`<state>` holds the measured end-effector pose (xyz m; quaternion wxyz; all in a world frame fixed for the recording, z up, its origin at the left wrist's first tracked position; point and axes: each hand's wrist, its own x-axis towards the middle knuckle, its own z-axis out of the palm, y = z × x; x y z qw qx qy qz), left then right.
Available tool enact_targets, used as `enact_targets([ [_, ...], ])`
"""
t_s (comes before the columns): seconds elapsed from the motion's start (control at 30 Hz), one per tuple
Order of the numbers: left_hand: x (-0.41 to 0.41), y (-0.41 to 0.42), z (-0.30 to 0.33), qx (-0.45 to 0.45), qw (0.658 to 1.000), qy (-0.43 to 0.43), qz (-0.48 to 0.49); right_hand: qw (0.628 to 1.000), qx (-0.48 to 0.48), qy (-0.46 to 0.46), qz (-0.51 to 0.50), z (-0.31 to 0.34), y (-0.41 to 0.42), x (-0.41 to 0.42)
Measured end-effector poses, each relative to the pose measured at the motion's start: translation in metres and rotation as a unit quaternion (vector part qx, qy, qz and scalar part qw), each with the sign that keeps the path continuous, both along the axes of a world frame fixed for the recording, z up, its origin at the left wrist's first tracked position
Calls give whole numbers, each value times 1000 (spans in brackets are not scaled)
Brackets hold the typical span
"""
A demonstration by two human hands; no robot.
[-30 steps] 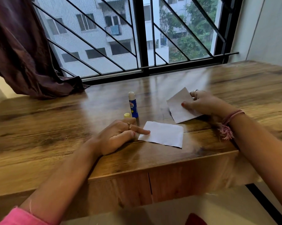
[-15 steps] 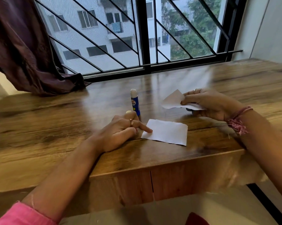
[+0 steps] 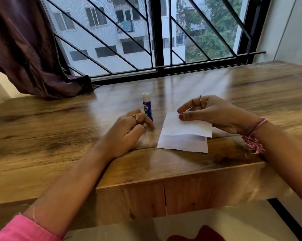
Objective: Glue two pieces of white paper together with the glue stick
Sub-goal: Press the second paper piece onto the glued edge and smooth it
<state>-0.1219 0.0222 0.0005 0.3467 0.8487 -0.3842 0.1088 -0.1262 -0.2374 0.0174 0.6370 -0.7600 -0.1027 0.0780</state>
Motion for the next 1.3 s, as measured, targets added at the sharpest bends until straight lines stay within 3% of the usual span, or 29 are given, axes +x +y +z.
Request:
enact_targets([
  [0.13, 4, 0, -3, 26, 999, 23, 42, 1000, -11, -10, 13, -1, 3, 1],
  [0.6, 1, 3, 0, 37, 996, 79, -10, 996, -68, -31, 42, -5, 7, 1],
  [1.3, 4, 5, -3, 53, 995, 74, -30, 992, -91, -62, 65, -8, 8, 0],
])
